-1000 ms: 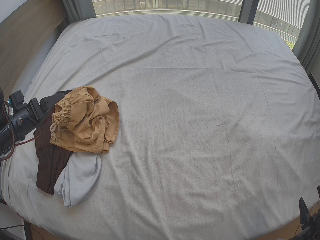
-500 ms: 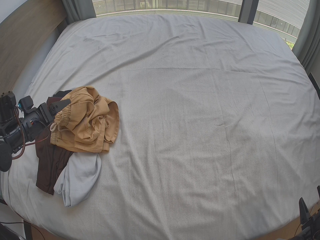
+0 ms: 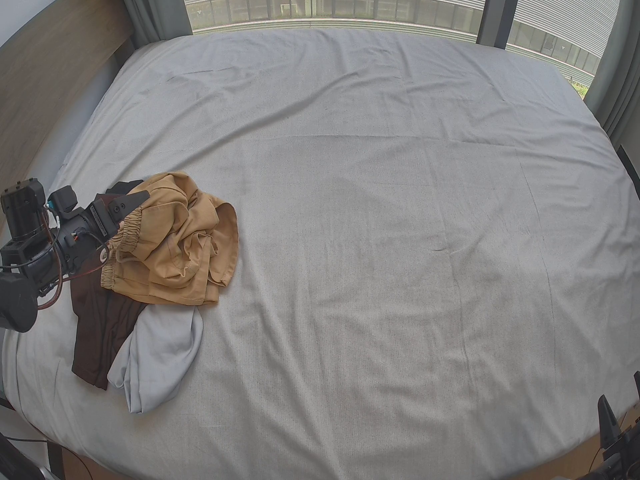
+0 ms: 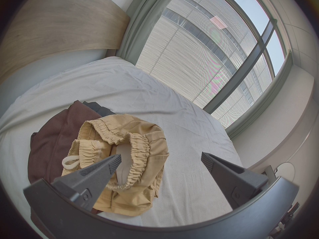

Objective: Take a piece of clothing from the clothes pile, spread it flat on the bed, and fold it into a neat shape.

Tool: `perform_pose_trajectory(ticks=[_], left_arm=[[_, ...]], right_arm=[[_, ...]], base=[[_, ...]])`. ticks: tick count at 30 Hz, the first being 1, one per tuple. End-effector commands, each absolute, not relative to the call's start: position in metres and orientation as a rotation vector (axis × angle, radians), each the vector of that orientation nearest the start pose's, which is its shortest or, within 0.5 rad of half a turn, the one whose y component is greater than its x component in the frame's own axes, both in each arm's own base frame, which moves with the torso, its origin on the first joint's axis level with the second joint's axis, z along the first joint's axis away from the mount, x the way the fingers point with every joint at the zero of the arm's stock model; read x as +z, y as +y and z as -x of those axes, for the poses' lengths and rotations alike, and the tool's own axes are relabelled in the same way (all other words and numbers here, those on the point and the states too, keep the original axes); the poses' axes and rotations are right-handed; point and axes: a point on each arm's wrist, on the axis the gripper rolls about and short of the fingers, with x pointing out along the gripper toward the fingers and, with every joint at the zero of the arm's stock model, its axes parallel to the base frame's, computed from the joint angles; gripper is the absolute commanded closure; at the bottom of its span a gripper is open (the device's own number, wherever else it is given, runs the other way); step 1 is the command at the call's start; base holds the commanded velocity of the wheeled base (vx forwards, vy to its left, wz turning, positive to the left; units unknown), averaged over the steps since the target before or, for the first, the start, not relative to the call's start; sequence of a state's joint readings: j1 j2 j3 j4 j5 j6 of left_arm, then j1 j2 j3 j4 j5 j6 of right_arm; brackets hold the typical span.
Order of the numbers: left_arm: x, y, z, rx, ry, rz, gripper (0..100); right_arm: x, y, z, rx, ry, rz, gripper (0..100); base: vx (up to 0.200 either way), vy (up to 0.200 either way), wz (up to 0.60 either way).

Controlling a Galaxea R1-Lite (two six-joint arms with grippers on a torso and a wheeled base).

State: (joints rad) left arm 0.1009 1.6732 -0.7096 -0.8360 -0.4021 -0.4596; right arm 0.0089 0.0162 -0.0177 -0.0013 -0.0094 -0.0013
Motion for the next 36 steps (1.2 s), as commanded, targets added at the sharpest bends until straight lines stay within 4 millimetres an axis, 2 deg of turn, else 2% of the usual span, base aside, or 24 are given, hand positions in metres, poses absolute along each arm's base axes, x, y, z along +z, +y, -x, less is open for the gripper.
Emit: perform_pose_trajectory(ticks=[1, 15, 30, 31, 36], left_arm=[[0.183, 0.021, -0.302, -0.27, 0.192, 0.489, 0], [0.182, 0.01, -0.325, -0.31, 0.194, 0.5, 0], [0.165, 0.009, -0.347, -0.31, 0.171, 0.496, 0], [0.165, 0.009, -0.348, -0.312, 0.167, 0.495, 100], [0.165, 0.008, -0.346, -0.314, 0.169, 0.496, 100]], right_arm=[[0.076, 0.0, 0.023, 0.0, -0.002, 0.002, 0], [0.076, 0.0, 0.023, 0.0, -0.002, 0.002, 0], [0.076, 0.0, 0.023, 0.0, -0.002, 0.002, 0], [0.076, 0.0, 0.023, 0.002, -0.002, 0.002, 0], [0.076, 0.0, 0.023, 0.0, -0.002, 0.002, 0]], base=[[0.0, 0.0, 0.0], [0.0, 0.0, 0.0], [0.0, 0.0, 0.0], [0.0, 0.0, 0.0], [0.0, 0.0, 0.0]])
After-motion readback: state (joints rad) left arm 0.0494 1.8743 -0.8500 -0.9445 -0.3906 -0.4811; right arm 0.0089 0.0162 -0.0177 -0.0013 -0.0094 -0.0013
